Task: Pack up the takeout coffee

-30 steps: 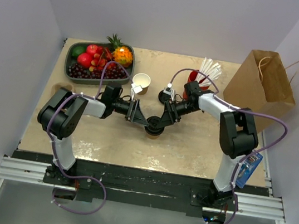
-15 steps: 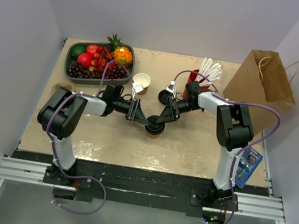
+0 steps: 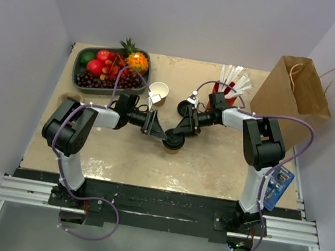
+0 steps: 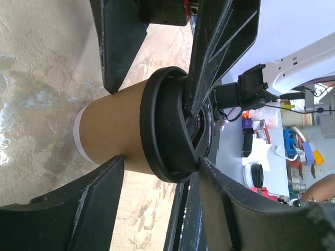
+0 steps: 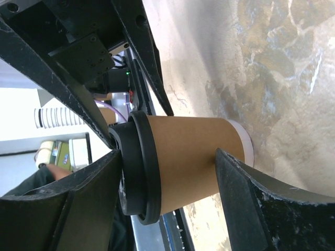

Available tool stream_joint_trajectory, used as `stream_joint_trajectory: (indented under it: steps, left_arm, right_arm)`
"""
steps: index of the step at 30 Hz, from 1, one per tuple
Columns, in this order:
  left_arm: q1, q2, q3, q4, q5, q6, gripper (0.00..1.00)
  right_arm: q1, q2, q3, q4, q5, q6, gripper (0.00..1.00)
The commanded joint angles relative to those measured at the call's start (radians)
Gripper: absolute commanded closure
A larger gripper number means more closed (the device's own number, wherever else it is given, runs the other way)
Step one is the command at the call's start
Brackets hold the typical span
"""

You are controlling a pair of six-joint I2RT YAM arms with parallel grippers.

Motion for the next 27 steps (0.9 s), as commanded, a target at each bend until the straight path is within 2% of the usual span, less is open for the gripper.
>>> stream_joint_trajectory:
  steps: [1, 5, 10, 16, 27]
  left_arm:
    - [0.006, 0.067, -0.004, -0.069, -0.23, 0.106, 0.39]
    - [0.004, 0.061, 0.001, -0.066, -0.223, 0.109, 0.39]
    - [0.004, 0.076, 0.019, -0.113, -0.246, 0.14, 0.4]
    - [0.003, 0.08, 0.022, -0.181, -0.319, 0.175, 0.41]
    - [0.003, 0.093, -0.006, -0.247, -0.459, 0.192, 0.42]
  right_arm:
    - [0.0, -0.035, -0.034, -0.01, 0.128, 0.008, 0.29]
    - [0.001, -0.072, -0.024, -0.011, 0.139, -0.042, 0.29]
    - [0.0, -0.081, -0.013, -0.076, 0.23, -0.096, 0.3]
    - [0.0, -0.084, -0.094, -0.105, 0.387, -0.075, 0.34]
    - [-0.002, -0.041, -0.131, -0.116, 0.481, -0.035, 0.4]
